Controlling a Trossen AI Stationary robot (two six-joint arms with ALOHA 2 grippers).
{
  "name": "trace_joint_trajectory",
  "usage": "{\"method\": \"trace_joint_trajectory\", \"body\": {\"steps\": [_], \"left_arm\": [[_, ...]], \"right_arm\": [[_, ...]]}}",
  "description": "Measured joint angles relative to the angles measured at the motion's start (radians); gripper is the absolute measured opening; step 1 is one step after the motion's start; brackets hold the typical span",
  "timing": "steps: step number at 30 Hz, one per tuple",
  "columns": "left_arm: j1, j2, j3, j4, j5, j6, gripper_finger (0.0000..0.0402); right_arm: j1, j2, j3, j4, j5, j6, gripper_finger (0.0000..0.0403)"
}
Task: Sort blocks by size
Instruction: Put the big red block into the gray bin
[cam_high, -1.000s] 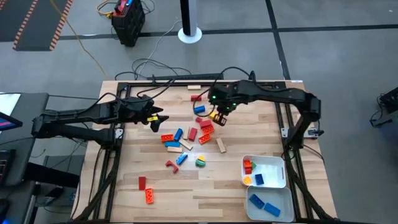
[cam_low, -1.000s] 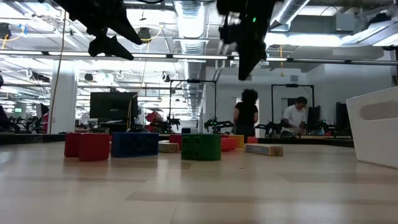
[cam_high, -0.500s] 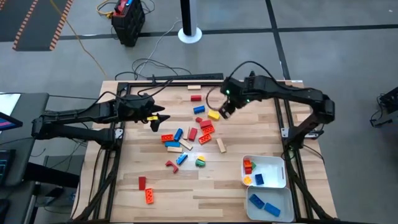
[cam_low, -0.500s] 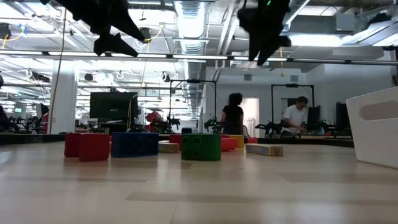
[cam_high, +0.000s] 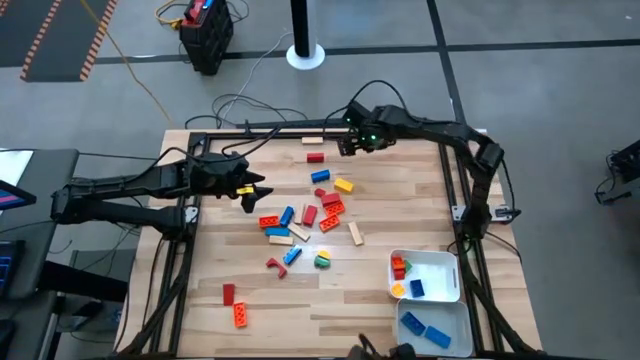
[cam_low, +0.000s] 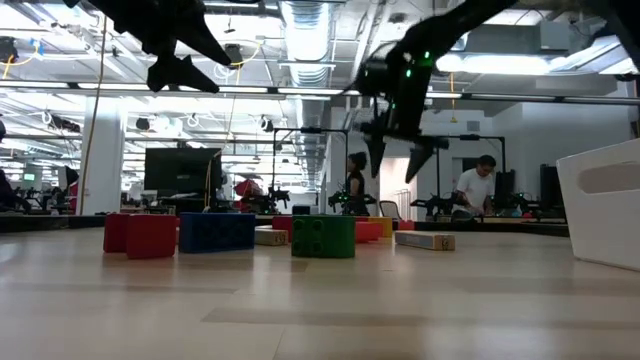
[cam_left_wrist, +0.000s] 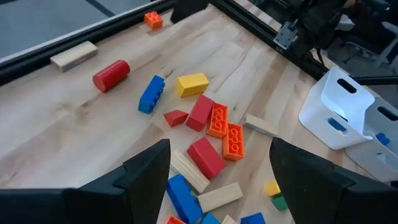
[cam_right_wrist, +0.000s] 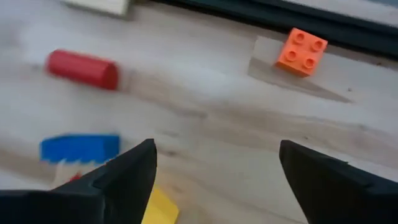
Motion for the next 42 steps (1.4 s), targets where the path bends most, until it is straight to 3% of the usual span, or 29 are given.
{"method": "trace_joint_trajectory", "body": {"steps": [8,15,20,35,42], "left_arm": [[0.000,0.000,0.000,-0.033,0.000,0.017,0.0265],[0.000,0.000,0.000,-0.080,0.000,0.044,0.0265],[0.000,0.000,0.000,-0.090,0.000,0.071,0.0265],[0.000,0.000,0.000,-0.092,0.000,0.096,0.0265],[0.005,-0.001,0.000,-0.092,0.030,0.095,0.0265]], "right_arm": [[-0.040,0.093,0.001,0.135,0.021,0.117,0.0366],[-0.081,0.116,0.001,0.139,0.128,0.240,0.0347],[-0.101,0.122,0.001,0.147,0.133,0.284,0.0327],[-0.088,0.115,0.014,0.069,0.145,0.263,0.0312],[-0.047,0.115,0.123,0.044,0.178,0.291,0.0312]]}}
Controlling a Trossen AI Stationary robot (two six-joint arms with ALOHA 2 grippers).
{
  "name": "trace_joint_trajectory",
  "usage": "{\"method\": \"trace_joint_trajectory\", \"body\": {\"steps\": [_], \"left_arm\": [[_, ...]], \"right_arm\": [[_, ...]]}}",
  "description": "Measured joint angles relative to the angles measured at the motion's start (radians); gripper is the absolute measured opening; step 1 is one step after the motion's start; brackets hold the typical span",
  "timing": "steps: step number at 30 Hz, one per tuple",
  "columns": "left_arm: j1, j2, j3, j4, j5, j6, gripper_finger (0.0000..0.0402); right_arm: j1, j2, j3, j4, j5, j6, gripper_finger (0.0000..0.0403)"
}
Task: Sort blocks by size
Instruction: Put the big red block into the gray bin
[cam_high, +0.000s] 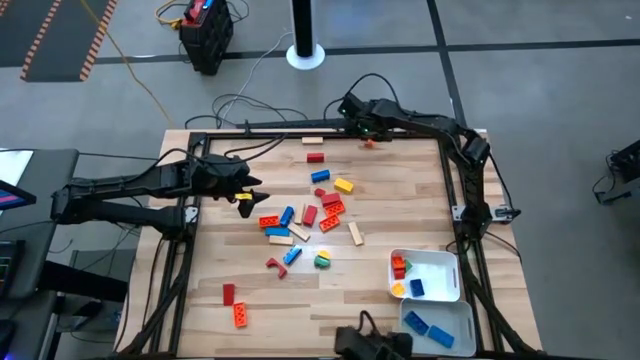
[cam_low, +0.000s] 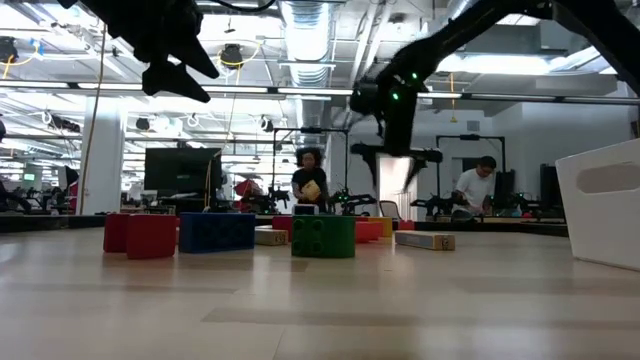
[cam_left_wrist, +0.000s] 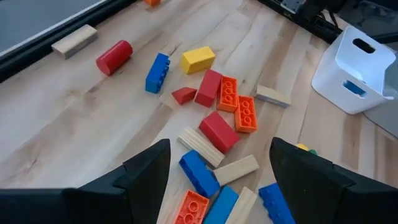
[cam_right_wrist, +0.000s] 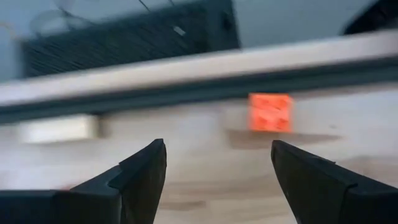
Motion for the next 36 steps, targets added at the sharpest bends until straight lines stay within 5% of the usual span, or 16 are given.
{"method": "trace_joint_trajectory", "body": {"steps": [8,15,23,27,36], "left_arm": [[0.002,-0.123,0.000,-0.014,-0.043,0.073,0.0265],[0.041,-0.174,0.000,-0.116,-0.043,0.090,0.0265],[0.044,-0.145,0.000,-0.121,-0.034,0.113,0.0265],[0.044,-0.126,0.000,-0.102,-0.034,0.113,0.0265],[0.044,-0.096,0.000,-0.102,-0.045,0.063,0.0265]], "right_arm": [[0.063,0.009,0.088,0.119,0.055,0.049,0.0312],[0.127,0.010,0.088,0.288,-0.057,-0.255,0.0312],[0.224,0.010,0.088,0.245,-0.082,-0.617,0.0312],[0.214,0.017,0.088,0.234,-0.179,-0.627,0.0309],[0.236,0.123,0.092,0.199,-0.220,-0.699,0.0295]]}}
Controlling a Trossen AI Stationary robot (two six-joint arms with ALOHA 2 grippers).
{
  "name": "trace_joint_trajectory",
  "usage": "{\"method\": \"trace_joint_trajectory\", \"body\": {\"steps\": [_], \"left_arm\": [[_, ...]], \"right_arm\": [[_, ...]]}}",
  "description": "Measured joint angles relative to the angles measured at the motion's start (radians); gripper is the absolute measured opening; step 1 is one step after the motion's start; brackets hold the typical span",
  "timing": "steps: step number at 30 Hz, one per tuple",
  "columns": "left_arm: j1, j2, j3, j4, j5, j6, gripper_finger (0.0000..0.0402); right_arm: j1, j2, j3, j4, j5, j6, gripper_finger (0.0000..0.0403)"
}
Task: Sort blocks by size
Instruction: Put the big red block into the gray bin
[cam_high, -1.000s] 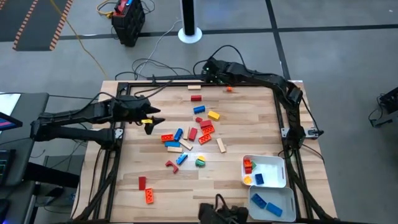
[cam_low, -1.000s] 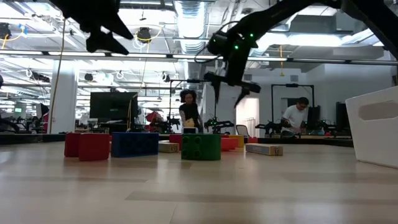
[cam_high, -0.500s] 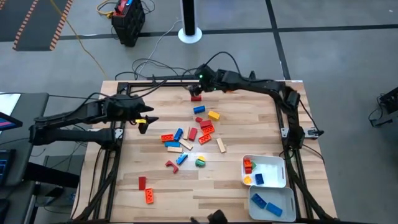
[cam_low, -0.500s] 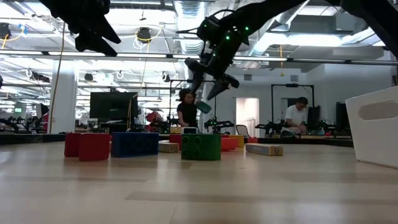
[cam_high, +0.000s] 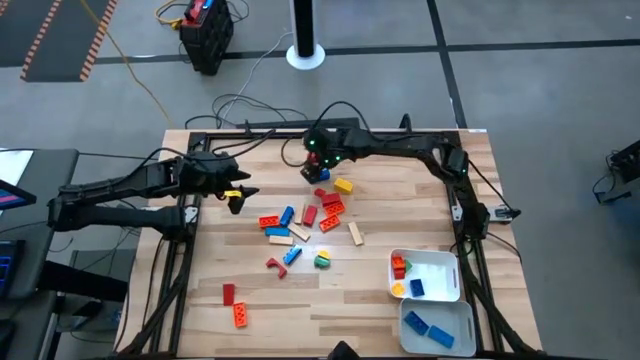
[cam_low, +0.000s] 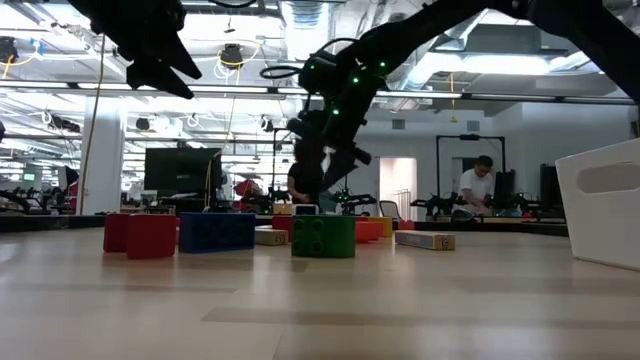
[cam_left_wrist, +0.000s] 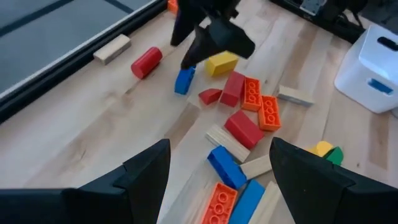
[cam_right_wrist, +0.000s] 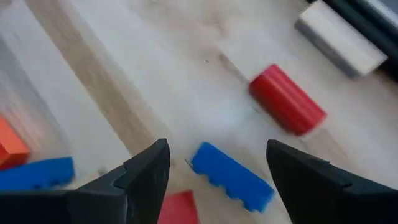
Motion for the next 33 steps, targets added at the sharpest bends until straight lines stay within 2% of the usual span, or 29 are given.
{"method": "trace_joint_trajectory", "body": {"steps": [5,10,15,19,24,33], "left_arm": [[0.000,0.003,0.000,-0.006,0.000,-0.045,0.0265],[0.000,0.003,0.000,-0.006,-0.012,-0.080,0.0265],[-0.001,0.003,0.000,-0.016,-0.013,-0.098,0.0265],[-0.001,0.003,0.000,-0.043,-0.017,-0.111,0.0265],[-0.001,0.003,0.000,-0.057,-0.025,-0.120,0.0265],[-0.001,0.002,0.000,-0.056,-0.040,-0.120,0.0265]], "right_arm": [[-0.029,0.003,0.011,0.008,0.014,-0.153,0.0295],[-0.067,0.064,0.097,-0.130,-0.033,-0.264,0.0295],[-0.079,0.199,0.281,-0.253,-0.016,-0.411,0.0295],[-0.085,0.283,0.457,-0.353,-0.016,-0.467,0.0295],[-0.089,0.386,0.611,-0.449,-0.037,-0.539,0.0295],[-0.092,0.424,0.590,-0.492,-0.054,-0.569,0.0280]]}}
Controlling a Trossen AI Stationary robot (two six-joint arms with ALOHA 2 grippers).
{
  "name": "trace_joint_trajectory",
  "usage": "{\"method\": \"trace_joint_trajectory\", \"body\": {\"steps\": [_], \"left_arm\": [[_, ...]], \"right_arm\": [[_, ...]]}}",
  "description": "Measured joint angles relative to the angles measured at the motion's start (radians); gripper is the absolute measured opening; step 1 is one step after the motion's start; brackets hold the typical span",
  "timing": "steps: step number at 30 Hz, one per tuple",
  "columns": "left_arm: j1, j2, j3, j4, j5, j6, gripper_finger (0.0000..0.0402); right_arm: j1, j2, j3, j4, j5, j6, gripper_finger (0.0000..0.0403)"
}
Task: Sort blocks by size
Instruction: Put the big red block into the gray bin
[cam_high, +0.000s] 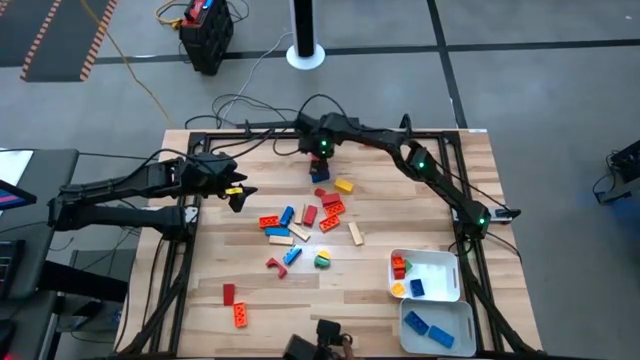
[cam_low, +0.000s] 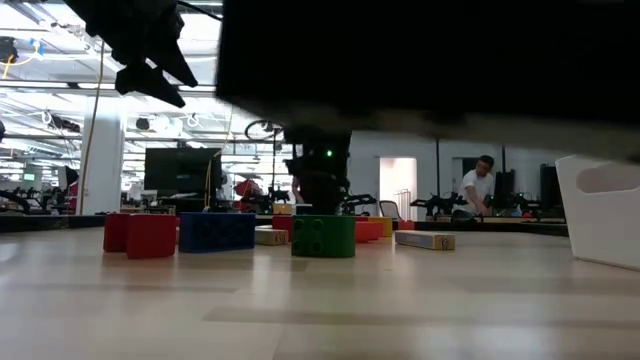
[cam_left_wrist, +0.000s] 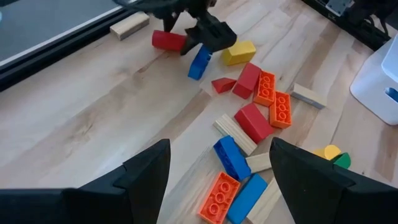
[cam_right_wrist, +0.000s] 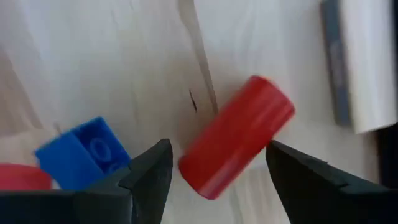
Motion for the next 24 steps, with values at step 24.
{"method": "trace_joint_trajectory", "body": {"steps": [24], "left_arm": [[0.000,-0.019,0.000,-0.022,0.001,-0.011,0.0265]], "right_arm": [[0.031,-0.140,0.011,-0.127,-0.012,0.096,0.0144]]}}
